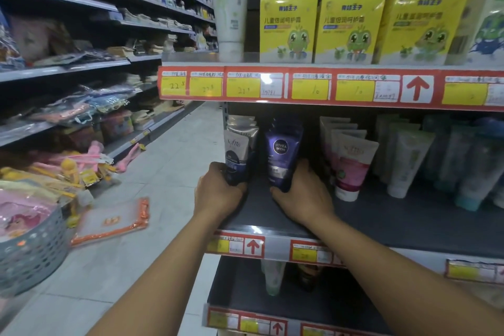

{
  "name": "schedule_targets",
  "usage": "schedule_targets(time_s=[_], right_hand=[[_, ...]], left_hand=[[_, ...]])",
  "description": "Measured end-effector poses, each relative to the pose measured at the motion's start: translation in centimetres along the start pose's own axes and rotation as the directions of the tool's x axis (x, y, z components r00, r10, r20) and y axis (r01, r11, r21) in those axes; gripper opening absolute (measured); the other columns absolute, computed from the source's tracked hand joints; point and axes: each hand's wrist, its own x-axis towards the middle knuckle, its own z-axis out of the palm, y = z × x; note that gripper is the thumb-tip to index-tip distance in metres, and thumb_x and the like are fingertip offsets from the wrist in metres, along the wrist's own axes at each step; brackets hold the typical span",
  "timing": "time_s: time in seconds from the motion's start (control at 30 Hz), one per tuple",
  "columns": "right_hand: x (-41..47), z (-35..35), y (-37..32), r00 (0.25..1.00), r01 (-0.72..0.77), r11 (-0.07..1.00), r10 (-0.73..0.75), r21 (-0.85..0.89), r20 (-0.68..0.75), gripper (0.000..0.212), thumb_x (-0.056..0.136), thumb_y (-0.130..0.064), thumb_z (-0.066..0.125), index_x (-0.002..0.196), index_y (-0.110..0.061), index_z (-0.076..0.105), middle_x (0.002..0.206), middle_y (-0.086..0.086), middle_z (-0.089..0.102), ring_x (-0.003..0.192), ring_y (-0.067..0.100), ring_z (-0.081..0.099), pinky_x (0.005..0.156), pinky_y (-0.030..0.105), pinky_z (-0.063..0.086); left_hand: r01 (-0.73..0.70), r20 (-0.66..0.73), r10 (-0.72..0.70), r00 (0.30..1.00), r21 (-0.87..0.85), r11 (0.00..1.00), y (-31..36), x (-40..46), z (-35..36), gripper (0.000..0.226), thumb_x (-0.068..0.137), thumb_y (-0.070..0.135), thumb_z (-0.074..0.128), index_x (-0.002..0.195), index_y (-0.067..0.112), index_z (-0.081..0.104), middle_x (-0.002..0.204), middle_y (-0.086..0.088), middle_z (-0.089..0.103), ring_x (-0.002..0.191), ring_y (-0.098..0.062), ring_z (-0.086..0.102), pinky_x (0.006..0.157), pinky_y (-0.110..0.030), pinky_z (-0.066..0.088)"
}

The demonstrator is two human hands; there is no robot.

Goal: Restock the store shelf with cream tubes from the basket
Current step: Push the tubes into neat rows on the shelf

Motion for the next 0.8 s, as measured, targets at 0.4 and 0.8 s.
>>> schedule_targets(time_s=[0.4, 0.8], right_hand=[[-0.4, -0.7, 0.05, 0.998, -0.058, 0.995, 0.057, 0.08, 0.01, 0.058, 0.079, -0.048, 0.08, 0.121, -0.017, 0.056, 0.12, 0.006, 0.067, 0.108, 0.03, 0.067, 0.084, 0.038, 0.057], [-0.27, -0.51, 0.37, 0.997, -0.073, 0.993, 0.074, 0.09, -0.014, 0.057, 0.078, -0.044, 0.08, 0.121, -0.015, 0.055, 0.117, 0.007, 0.066, 0.105, 0.029, 0.067, 0.085, 0.041, 0.059]], left_hand=[[-0.027, -0.021, 0.028, 0.999, 0.026, 0.999, 0.15, -0.4, -0.07, 0.058, 0.08, 0.044, 0.085, 0.125, 0.019, 0.057, 0.12, -0.004, 0.071, 0.102, -0.028, 0.066, 0.078, -0.033, 0.047], [-0.022, -0.035, 0.023, 0.999, 0.034, 0.999, 0.66, -0.49, 0.19, 0.062, 0.086, 0.042, 0.084, 0.136, 0.019, 0.054, 0.131, -0.005, 0.07, 0.111, -0.029, 0.068, 0.086, -0.037, 0.053]])
